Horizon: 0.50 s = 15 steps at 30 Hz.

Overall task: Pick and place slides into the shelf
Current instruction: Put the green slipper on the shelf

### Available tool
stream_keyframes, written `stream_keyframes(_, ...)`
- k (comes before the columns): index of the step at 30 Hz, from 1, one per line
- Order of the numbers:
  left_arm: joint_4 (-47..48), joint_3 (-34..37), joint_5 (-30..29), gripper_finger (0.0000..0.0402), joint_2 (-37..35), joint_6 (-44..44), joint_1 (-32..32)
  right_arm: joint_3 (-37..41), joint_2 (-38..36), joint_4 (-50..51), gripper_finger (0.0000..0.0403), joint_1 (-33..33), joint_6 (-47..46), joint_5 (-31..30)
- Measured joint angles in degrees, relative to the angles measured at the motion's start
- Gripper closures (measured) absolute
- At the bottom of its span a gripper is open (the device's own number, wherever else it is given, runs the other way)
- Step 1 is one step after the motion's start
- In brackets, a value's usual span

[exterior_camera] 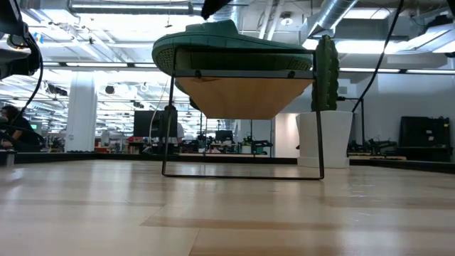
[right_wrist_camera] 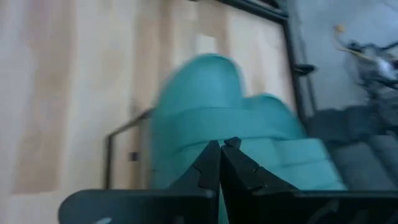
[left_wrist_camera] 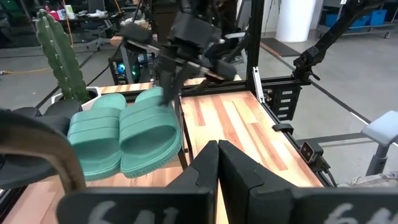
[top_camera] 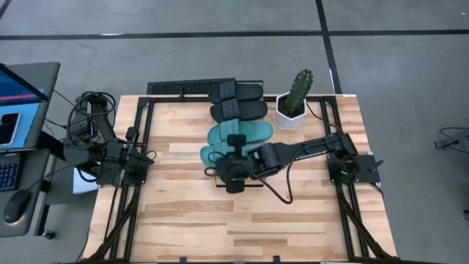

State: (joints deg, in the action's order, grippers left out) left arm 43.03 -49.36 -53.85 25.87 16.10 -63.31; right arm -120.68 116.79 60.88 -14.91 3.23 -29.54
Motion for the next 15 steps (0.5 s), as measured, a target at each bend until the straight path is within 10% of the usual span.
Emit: stream_keyframes(15,0.0,0.0,0.1,0.0401,0.0,0.2,0.0,-0.2,3.5,2.6,0.0403,3.2,-0.3,3.5)
